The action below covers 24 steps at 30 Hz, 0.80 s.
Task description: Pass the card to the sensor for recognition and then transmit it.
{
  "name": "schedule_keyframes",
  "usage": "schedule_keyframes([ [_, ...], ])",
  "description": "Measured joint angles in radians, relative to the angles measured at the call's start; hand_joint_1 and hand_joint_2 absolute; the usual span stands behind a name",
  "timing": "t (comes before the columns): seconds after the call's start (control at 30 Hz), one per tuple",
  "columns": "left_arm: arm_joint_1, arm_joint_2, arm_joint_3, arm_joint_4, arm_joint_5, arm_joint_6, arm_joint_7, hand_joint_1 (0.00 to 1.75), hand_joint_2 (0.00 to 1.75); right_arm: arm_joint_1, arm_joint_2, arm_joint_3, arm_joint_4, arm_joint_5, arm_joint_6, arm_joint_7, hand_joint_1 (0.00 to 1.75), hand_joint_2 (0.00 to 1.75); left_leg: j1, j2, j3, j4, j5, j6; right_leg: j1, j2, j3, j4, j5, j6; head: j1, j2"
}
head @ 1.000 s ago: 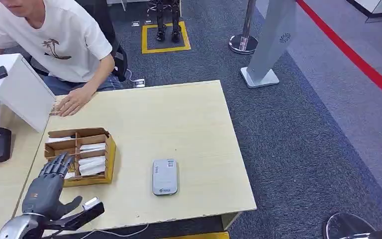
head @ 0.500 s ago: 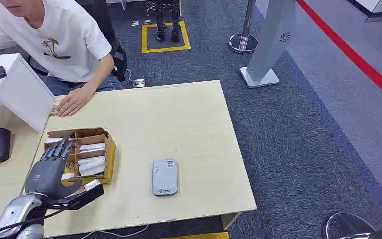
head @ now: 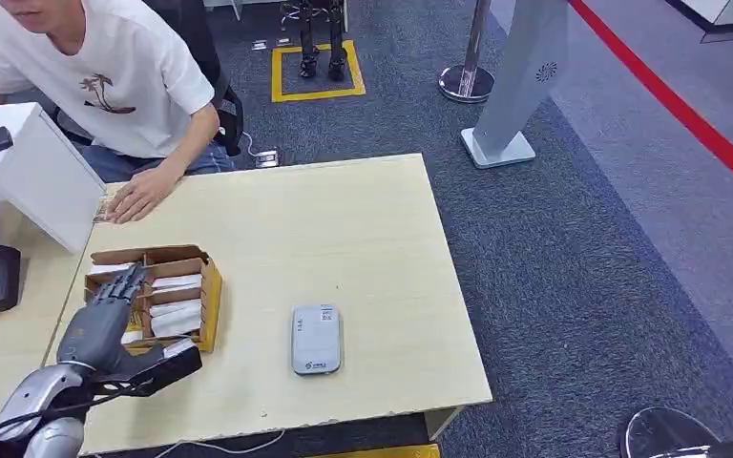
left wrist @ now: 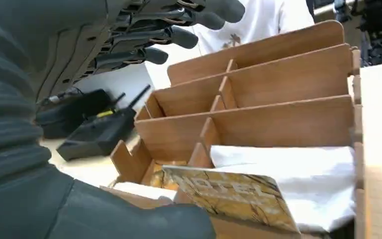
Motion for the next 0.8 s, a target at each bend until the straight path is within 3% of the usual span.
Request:
schedule_keyframes([
  [0.43, 0.001, 0.04, -0.011, 0.0, 0.098, -0.034, 0.004, 0.0, 1.75, 0.0, 0.0, 0.0, 0.0, 0.004, -0.003, 0.0, 0.0, 1.75, 0.0, 0.0, 0.0, 0.0, 0.0, 0.0, 0.0, 0.0, 0.0, 0.0, 0.0, 0.0, 0.0, 0.0],
  [0.8, 0.004, 0.072, -0.013, -0.008, 0.111, -0.044, 0.014, 0.0, 1.75, 0.0, 0.0, 0.0, 0.0, 0.009, -0.005, 0.001, 0.0, 1.75, 0.0, 0.0, 0.0, 0.0, 0.0, 0.0, 0.0, 0.0, 0.0, 0.0, 0.0, 0.0, 0.0, 0.0],
])
